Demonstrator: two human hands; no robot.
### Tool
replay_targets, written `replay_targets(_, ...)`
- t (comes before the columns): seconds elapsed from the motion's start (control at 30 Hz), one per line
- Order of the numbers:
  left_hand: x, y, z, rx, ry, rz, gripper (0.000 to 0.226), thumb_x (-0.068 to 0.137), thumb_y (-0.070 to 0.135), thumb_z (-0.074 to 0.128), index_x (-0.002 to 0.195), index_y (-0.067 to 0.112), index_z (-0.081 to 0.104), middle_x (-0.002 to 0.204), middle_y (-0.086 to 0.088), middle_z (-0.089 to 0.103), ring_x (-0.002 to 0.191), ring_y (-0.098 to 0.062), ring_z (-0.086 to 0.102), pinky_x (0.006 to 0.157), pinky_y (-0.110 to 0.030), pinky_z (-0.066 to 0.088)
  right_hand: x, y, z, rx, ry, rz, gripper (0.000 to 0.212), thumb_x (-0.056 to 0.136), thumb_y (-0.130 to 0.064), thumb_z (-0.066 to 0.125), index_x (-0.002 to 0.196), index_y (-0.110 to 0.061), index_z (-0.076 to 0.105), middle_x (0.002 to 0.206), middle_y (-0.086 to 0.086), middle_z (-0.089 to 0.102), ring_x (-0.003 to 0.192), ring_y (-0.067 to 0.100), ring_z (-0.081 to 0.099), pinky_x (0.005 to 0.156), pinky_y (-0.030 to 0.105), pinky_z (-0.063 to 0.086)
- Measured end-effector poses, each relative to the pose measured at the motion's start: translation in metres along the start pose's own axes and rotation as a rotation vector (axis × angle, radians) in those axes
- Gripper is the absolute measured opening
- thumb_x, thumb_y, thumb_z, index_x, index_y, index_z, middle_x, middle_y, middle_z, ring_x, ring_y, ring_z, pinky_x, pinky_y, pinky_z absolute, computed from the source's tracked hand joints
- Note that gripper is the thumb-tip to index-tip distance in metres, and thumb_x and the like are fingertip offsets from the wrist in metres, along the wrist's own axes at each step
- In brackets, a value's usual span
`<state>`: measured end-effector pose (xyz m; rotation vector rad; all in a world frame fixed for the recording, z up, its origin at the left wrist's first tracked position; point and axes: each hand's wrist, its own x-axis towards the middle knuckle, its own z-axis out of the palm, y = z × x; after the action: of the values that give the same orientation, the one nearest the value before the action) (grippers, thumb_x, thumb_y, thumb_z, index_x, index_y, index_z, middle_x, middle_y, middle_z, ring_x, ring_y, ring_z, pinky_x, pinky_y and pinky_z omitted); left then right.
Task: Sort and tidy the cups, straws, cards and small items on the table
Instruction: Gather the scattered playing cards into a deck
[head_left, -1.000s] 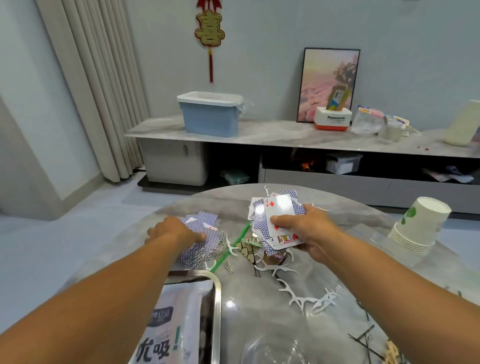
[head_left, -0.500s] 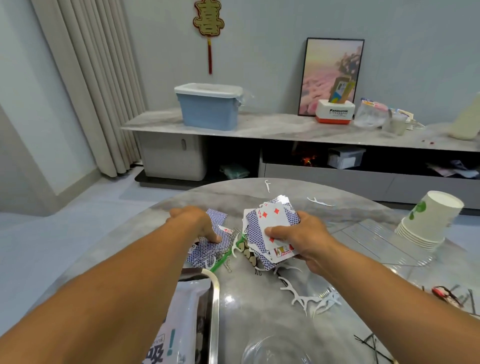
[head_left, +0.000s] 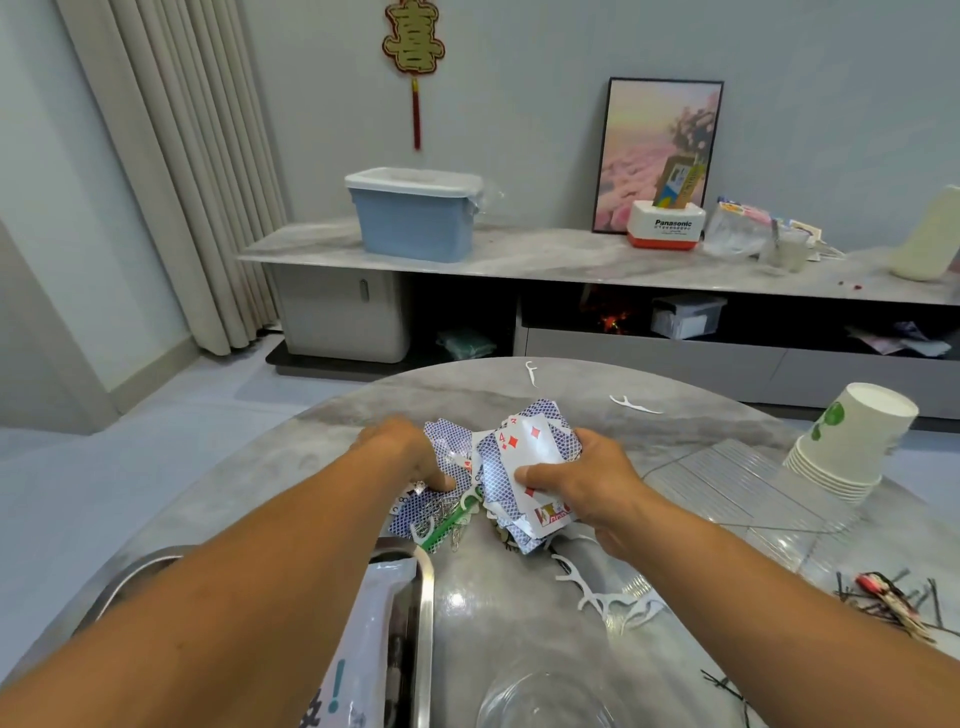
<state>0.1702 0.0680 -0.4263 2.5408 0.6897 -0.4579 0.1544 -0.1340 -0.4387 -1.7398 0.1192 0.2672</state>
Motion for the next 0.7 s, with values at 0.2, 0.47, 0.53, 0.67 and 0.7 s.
replay_targets(0.2,-0.011,0.003,0.001,-0.357,0.041,0.055,0.079,0.067,0.010,0.093,0.130,0.005,0.045,0.121,-0.016,0.061,0.116,-0.035,0.060,0.100,-0.044,0.051,-0.001,0.004,-0.003,0.016,0.021,0.001,0.037,0.075,-0.002,0.087,0.102,-0.019,0.066,0.092,0.003,0.078,0.076,0.025,0.077,0.067,0.043,0.064)
replay_targets(0.47,-0.028,0.010,-0.043,-0.262,0.209,0.471,0.014,0.087,0.008,0.076,0.095,0.018,0.070,0.084,-0.006,0.073,0.072,-0.020,0.069,0.065,-0.037,0.058,-0.004,-0.013,-0.014,0.054,0.111,-0.170,0.039,0.080,-0.005,0.085,0.100,-0.028,0.061,0.100,0.002,0.076,0.080,0.026,0.077,0.068,0.048,0.064)
replay_targets(0.53,-0.034,0.014,-0.047,-0.358,0.176,0.449,0.013,0.092,0.006,0.071,0.093,0.018,0.067,0.090,-0.009,0.073,0.080,-0.025,0.069,0.072,-0.041,0.059,-0.006,-0.018,-0.017,0.125,0.130,-0.203,0.036,0.081,-0.005,0.083,0.102,-0.025,0.062,0.098,0.004,0.077,0.080,0.025,0.077,0.067,0.045,0.064)
replay_targets(0.67,-0.045,0.023,-0.048,-0.854,-0.066,0.278,0.017,0.098,-0.006,0.057,0.100,0.010,0.063,0.112,-0.015,0.070,0.104,-0.031,0.066,0.097,-0.046,0.052,-0.007,-0.028,-0.018,0.447,0.060,-0.092,0.035,0.084,-0.002,0.079,0.112,-0.015,0.062,0.096,0.009,0.079,0.081,0.030,0.077,0.059,0.037,0.061)
replay_targets(0.7,-0.048,0.023,-0.044,-0.985,-0.135,0.232,0.017,0.100,-0.005,0.052,0.108,0.005,0.063,0.116,-0.017,0.070,0.109,-0.033,0.065,0.102,-0.049,0.050,-0.006,-0.028,-0.017,0.505,0.037,-0.054,0.035,0.084,-0.002,0.078,0.114,-0.013,0.062,0.097,0.010,0.079,0.082,0.031,0.077,0.059,0.036,0.060)
